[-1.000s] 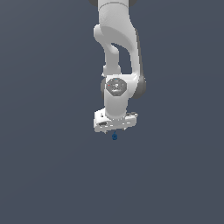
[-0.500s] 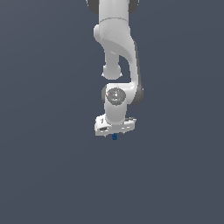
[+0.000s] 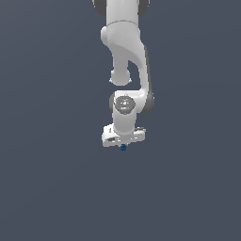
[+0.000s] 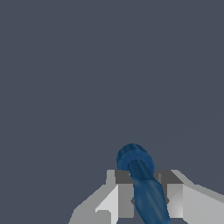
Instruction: Pick up the object and move it to a goal position.
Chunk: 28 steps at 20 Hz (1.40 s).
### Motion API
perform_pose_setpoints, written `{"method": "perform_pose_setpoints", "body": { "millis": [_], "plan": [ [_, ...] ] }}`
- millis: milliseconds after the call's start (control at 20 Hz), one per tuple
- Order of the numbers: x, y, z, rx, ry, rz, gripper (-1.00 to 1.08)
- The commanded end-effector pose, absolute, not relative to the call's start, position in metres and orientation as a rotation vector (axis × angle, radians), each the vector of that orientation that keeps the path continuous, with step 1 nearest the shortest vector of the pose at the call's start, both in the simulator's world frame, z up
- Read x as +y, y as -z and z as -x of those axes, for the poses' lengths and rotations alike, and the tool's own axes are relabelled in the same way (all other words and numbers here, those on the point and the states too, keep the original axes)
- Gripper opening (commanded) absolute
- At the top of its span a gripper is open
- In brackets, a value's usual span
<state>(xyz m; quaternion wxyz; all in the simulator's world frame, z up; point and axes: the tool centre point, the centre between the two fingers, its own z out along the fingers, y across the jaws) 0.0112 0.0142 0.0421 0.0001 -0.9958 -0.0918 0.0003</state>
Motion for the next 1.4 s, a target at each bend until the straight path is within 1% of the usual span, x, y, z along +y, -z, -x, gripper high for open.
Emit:
{"method": "perform_pose_setpoints", "body": {
  "millis": [0, 350, 700, 1000, 1350],
  "plan": [
    [0.014, -0.042, -0.011, -0.288, -0.001, 3.128, -1.00],
    [0.012, -0.047, -0.009, -0.288, -0.001, 3.128, -1.00],
    [0.003, -0.073, 0.000, -0.288, -0.001, 3.128, -1.00],
    [-0.010, -0.114, 0.015, -0.288, -0.001, 3.128, -1.00],
    [-0.032, -0.179, 0.038, -0.289, 0.000, 3.128, -1.00]
  ]
}}
